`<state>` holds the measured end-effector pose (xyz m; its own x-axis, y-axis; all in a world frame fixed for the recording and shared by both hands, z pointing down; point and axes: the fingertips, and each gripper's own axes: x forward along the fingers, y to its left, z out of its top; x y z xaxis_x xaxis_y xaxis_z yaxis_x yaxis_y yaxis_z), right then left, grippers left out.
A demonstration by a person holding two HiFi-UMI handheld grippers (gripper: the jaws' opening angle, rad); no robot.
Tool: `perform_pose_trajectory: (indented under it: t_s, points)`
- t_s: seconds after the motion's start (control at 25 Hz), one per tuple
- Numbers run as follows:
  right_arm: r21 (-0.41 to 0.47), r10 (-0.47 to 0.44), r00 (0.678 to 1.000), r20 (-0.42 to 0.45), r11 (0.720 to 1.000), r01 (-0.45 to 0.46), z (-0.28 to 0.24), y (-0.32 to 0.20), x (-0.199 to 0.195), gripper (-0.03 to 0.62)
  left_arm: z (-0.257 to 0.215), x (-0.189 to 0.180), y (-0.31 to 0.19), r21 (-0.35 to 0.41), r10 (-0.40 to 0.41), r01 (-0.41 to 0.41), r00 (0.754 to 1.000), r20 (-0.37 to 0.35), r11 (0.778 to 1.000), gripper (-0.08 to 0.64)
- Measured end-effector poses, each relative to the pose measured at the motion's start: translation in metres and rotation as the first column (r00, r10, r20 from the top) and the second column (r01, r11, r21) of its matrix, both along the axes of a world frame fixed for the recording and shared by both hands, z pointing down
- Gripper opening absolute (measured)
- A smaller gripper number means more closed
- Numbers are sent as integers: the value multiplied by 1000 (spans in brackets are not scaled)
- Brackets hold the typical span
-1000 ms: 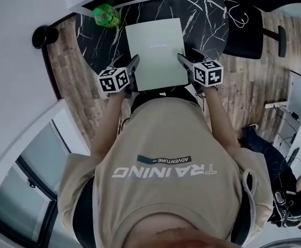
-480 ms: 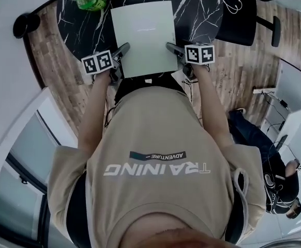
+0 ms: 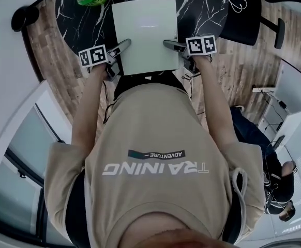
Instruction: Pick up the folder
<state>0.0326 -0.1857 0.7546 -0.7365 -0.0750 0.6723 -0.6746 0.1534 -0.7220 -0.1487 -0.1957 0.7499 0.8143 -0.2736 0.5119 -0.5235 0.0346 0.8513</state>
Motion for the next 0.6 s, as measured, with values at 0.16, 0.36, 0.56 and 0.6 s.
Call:
perform_pose_trajectory:
  t_s: [0.16,0.36,0.56,0.6]
  points:
    - [-36,-9,1000,-6,999,9,1,-1,0,301,0,3,-7,18,29,-29,999,33,999,304]
    - [-72,10,1000,-6,997,-11,1,-2,1,301,1,6,-20,8,81,-82,995,60,997,307]
    - [-60,11,1000,9,998,-10,0,-2,0,301,-1,7,-19,13,108,-109,994,30,994,308]
    - [-47,16,1000,11,999,-15,0,-2,0,301,-1,7,-20,16,112,-113,993,33,993,308]
